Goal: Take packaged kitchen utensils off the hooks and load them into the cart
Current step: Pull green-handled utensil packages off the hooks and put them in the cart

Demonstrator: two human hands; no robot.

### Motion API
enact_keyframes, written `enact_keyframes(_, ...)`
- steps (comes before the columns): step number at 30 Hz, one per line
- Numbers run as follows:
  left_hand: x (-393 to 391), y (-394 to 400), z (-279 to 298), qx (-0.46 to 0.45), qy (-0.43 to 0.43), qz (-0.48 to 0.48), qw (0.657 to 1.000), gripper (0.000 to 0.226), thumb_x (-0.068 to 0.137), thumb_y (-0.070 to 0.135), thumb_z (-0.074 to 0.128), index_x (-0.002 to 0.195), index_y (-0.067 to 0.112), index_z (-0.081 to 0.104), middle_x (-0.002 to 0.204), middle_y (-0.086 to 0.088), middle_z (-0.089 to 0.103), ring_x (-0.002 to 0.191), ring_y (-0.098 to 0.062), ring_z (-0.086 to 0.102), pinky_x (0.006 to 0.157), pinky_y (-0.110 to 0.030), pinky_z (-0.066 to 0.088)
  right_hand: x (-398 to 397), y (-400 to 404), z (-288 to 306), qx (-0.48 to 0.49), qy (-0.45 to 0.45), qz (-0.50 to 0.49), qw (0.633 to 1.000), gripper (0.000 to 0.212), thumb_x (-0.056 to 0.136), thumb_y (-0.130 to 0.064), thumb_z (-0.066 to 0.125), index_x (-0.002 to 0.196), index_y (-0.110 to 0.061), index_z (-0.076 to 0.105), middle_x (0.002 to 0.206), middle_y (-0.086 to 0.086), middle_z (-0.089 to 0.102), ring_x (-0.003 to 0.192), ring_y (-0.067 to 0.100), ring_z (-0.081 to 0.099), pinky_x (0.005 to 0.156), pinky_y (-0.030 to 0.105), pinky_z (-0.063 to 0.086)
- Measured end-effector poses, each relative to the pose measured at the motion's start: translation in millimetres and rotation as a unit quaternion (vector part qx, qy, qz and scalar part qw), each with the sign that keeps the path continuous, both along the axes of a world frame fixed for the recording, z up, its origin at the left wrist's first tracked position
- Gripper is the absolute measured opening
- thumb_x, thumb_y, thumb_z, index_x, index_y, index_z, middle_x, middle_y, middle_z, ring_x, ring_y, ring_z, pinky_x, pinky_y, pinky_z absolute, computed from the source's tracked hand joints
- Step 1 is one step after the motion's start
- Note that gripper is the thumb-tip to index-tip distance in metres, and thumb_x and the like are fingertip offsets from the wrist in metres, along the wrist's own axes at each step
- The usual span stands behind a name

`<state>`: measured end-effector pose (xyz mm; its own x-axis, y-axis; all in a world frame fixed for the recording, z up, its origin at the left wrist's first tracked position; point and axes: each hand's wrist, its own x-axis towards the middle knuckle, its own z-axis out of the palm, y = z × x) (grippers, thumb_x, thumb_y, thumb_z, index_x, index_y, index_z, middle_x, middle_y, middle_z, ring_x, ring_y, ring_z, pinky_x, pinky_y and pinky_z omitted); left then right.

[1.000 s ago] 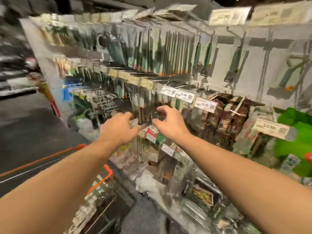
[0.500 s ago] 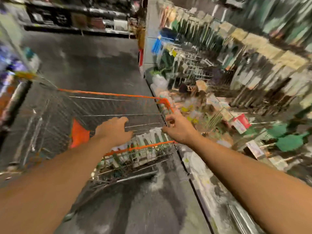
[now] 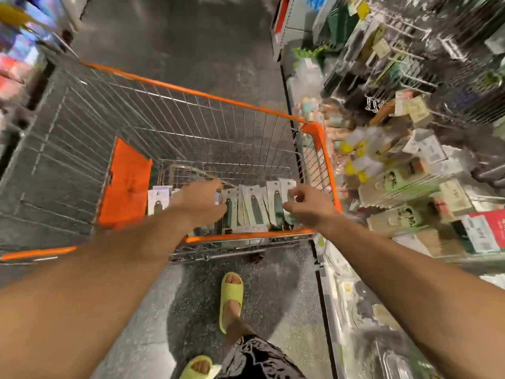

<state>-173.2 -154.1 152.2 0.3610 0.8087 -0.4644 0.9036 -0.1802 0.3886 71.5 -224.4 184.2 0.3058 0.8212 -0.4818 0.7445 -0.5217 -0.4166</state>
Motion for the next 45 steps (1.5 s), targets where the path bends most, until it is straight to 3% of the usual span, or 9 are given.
enact_keyframes(3, 25.3, 21.3, -29.7, -0.036, 0.018, -0.003, 0.999, 0.057, 0.101, 0.040, 0.061, 0.154, 0.030, 0.044, 0.154, -0.005, 0.053, 0.127, -0.027, 0.060, 0.102, -0.037, 0.053, 14.9, 16.2, -31.0, -0.021, -0.005, 0.020, 1.000, 0.023, 0.093, -0.020, 0.067, 0.116, -0.023, 0.064, 0.093, -0.004, 0.064, 0.074, 0.016, 0.061, 0.059, 0.013, 0.050)
enact_keyframes(6, 46.0, 39.7, -60.4, -0.067, 0.027, -0.015, 0.997, 0.055, 0.102, 0.039, 0.062, 0.153, 0.031, 0.044, 0.149, -0.008, 0.055, 0.122, -0.031, 0.061, 0.100, -0.039, 0.054, 23.0, 36.3, -66.9, -0.063, -0.036, 0.107, 0.992, 0.037, 0.090, -0.024, 0.065, 0.127, -0.024, 0.065, 0.122, 0.009, 0.068, 0.098, 0.025, 0.067, 0.087, 0.037, 0.059)
enact_keyframes(12, 62.4, 54.9, -126.1, -0.105, 0.050, -0.024, 0.993, 0.068, 0.096, 0.029, 0.074, 0.157, 0.032, 0.042, 0.150, -0.008, 0.057, 0.125, -0.033, 0.062, 0.091, -0.040, 0.053, 18.1, 80.3, -135.6, -0.177, -0.055, 0.328, 0.926, 0.047, 0.096, -0.022, 0.061, 0.143, -0.019, 0.055, 0.148, 0.003, 0.052, 0.135, 0.025, 0.048, 0.109, 0.036, 0.041)
enact_keyframes(19, 39.1, 50.5, -200.8, -0.161, 0.075, 0.067, 0.982, 0.070, 0.093, 0.021, 0.077, 0.155, 0.027, 0.045, 0.133, -0.011, 0.065, 0.116, -0.032, 0.066, 0.098, -0.045, 0.057, -11.7, 101.2, -221.5, -0.234, -0.075, 0.482, 0.841, 0.044, 0.098, -0.020, 0.059, 0.141, -0.023, 0.054, 0.137, 0.006, 0.058, 0.125, 0.027, 0.055, 0.103, 0.043, 0.050)
enact_keyframes(25, 24.1, 57.4, -235.6, -0.207, 0.033, 0.160, 0.965, 0.046, 0.088, 0.006, 0.073, 0.127, 0.026, 0.062, 0.096, -0.002, 0.070, 0.090, -0.026, 0.070, 0.085, -0.046, 0.062, -35.0, 97.3, -269.7, -0.229, -0.142, 0.546, 0.793, 0.058, 0.091, -0.045, 0.065, 0.142, -0.026, 0.048, 0.134, 0.008, 0.048, 0.127, 0.029, 0.047, 0.085, 0.044, 0.051)
enact_keyframes(32, 35.8, 66.4, -243.7, -0.211, 0.003, 0.158, 0.964, 0.054, 0.088, 0.017, 0.076, 0.137, 0.030, 0.059, 0.127, -0.003, 0.069, 0.112, -0.029, 0.065, 0.097, -0.047, 0.056, -49.9, 95.1, -275.9, -0.170, -0.202, 0.557, 0.787, 0.051, 0.093, -0.045, 0.060, 0.136, -0.019, 0.053, 0.126, 0.009, 0.054, 0.115, 0.030, 0.052, 0.079, 0.042, 0.048)
enact_keyframes(37, 44.3, 77.0, -235.3, -0.232, -0.044, 0.232, 0.944, 0.030, 0.095, 0.007, 0.064, 0.124, 0.017, 0.063, 0.112, -0.001, 0.056, 0.106, -0.032, 0.066, 0.097, -0.047, 0.058, -31.6, 107.9, -257.1, -0.181, -0.133, 0.440, 0.869, 0.016, 0.102, -0.022, 0.046, 0.113, -0.017, 0.058, 0.091, 0.001, 0.061, 0.084, 0.021, 0.061, 0.076, 0.038, 0.058)
enact_keyframes(41, 47.8, 81.4, -230.0, -0.203, -0.054, 0.292, 0.933, 0.035, 0.106, 0.031, 0.049, 0.122, 0.005, 0.066, 0.104, -0.010, 0.067, 0.098, -0.031, 0.069, 0.090, -0.043, 0.059, -8.7, 120.1, -249.8, -0.211, 0.040, 0.137, 0.967, 0.020, 0.105, -0.018, 0.042, 0.108, -0.014, 0.062, 0.086, 0.000, 0.059, 0.069, 0.014, 0.056, 0.057, 0.022, 0.048)
enact_keyframes(45, 56.9, 82.6, -222.0, -0.339, -0.225, 0.393, 0.825, 0.058, 0.108, 0.058, 0.041, 0.127, 0.009, 0.064, 0.115, -0.013, 0.071, 0.102, -0.027, 0.069, 0.086, -0.040, 0.053, 2.7, 128.6, -240.7, -0.166, 0.223, -0.114, 0.954, 0.027, 0.101, -0.009, 0.049, 0.120, -0.012, 0.067, 0.093, 0.000, 0.060, 0.082, 0.011, 0.060, 0.076, 0.024, 0.057)
